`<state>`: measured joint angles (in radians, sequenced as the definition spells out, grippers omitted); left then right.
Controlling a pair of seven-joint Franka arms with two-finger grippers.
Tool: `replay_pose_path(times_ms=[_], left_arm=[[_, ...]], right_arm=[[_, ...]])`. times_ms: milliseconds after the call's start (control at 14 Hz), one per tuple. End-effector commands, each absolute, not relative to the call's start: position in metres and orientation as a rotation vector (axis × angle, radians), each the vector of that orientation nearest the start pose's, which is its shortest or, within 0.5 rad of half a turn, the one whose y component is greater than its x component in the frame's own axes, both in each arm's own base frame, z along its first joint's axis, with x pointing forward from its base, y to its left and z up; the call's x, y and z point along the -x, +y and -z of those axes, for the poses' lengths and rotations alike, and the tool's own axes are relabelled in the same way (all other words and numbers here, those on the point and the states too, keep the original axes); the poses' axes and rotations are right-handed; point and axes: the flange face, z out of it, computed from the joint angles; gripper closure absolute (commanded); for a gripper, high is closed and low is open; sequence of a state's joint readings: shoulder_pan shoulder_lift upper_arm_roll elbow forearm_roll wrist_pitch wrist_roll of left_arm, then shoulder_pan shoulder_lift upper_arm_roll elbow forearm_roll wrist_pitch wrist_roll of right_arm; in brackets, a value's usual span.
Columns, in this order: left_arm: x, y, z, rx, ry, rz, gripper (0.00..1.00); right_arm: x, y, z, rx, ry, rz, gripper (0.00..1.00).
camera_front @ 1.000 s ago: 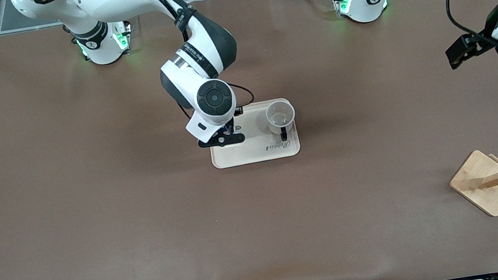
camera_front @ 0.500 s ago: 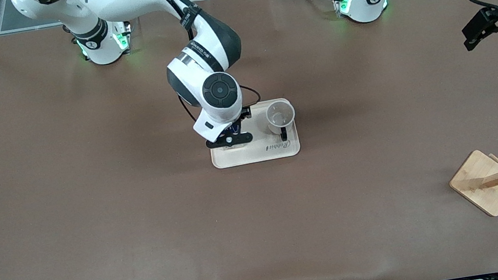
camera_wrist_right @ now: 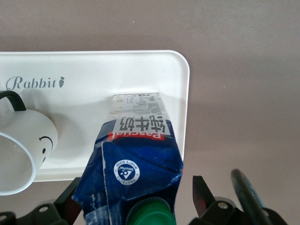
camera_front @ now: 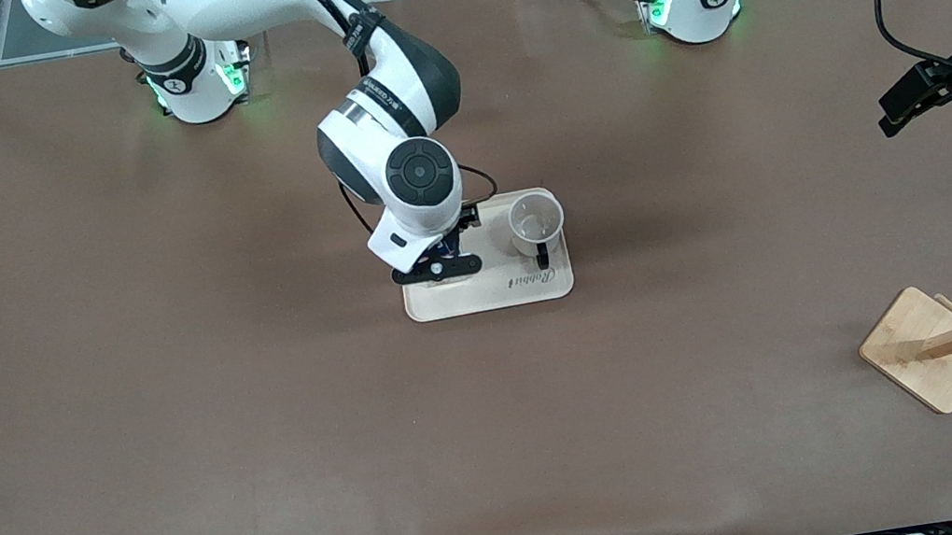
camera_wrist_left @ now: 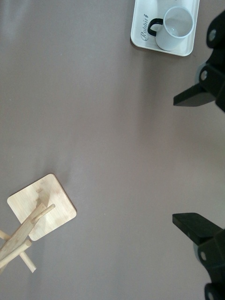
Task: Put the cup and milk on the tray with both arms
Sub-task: 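Lower the milk carton onto the tray beside the mug and open the right gripper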
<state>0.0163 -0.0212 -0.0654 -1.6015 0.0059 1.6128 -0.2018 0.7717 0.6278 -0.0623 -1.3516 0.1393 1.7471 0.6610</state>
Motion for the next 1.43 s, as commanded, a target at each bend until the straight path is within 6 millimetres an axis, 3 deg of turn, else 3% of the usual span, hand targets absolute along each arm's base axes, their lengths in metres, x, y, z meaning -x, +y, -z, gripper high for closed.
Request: replay_pose_path(times_ms=[0, 286, 571, 786, 929, 1214, 1357], left_arm=[[-0.546, -0.034, -0.622, 3.146, -0.213, 0.039, 0.0], [-0.537, -0.041, -0.618, 3.135, -0.195, 0.031, 0.0], [-0.524, -0.049, -0.62, 3.123, -0.161, 0.038, 0.0], [-0.516, -0.049, -0.631, 3.123, -0.078, 0.062, 0.0], [-0.516, -0.049, -0.629, 3.123, -0.041, 0.045, 0.0], [-0.515, -0.054, -0.628, 3.12, 0.009, 0.043, 0.0], [-0.514, -0.057, -0.63, 3.12, 0.016, 0.045, 0.0]], right_arm=[[-0.518, 0.46, -0.37, 3.189, 0.006, -0.383, 0.0], [-0.526, 0.449, -0.389, 3.137, 0.06, -0.409, 0.0], [-0.554, 0.42, -0.428, 3.06, 0.15, -0.467, 0.0], [-0.564, 0.405, -0.434, 3.052, 0.153, -0.461, 0.0], [-0.571, 0.396, -0.47, 3.049, 0.148, -0.401, 0.0], [-0.606, 0.302, -0.549, 3.013, 0.342, -0.331, 0.0], [-0.604, 0.275, -0.587, 3.003, 0.383, -0.242, 0.0]])
